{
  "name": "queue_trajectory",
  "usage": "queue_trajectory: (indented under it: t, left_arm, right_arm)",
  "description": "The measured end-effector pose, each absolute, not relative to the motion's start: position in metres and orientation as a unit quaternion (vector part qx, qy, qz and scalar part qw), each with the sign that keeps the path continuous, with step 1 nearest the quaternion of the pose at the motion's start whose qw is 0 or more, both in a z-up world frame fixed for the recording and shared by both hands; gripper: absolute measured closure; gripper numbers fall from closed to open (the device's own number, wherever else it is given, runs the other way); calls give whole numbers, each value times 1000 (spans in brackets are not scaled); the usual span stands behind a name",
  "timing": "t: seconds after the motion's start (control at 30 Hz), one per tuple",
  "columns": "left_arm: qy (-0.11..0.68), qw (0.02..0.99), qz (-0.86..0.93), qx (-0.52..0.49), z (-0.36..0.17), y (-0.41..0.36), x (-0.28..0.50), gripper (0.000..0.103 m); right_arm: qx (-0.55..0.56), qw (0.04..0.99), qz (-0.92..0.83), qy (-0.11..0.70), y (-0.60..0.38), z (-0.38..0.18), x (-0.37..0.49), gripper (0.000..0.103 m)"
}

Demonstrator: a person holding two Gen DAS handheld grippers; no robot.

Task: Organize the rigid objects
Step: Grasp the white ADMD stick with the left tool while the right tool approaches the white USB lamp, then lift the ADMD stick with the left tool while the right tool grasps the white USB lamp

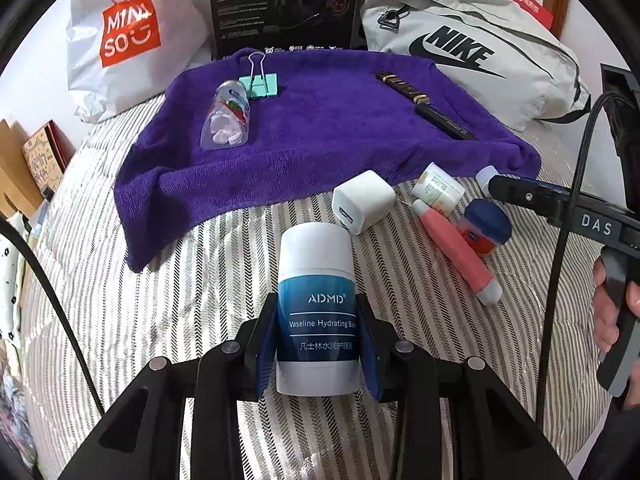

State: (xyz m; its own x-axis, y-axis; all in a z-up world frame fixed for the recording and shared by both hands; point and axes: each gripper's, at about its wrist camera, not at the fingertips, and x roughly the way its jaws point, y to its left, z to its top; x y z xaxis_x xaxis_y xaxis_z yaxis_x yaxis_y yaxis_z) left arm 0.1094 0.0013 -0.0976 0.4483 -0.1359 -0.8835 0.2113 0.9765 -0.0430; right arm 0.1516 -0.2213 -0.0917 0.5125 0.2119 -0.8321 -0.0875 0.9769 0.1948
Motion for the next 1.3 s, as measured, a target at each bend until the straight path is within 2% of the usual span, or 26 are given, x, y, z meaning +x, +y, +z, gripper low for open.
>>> queue_trajectory:
  t: [0.23,0.47,0.5,1.3]
  left_arm:
    - [507,856,-93,41,-100,-4,113,69]
    - [504,858,-96,36,-101,-2,114,69]
    - [503,858,-96,36,-100,-2,114,69]
    - [496,862,-106,4,-80,20,112,69]
  right_arm:
    - [27,871,77,485,-209,-99,158,47]
    - [-23,876,64,478,-199,-100,160,78]
    - [-25,875,68,478,-199,-100,160,79]
    - [-7,867,107,487,-218,-78,120,79]
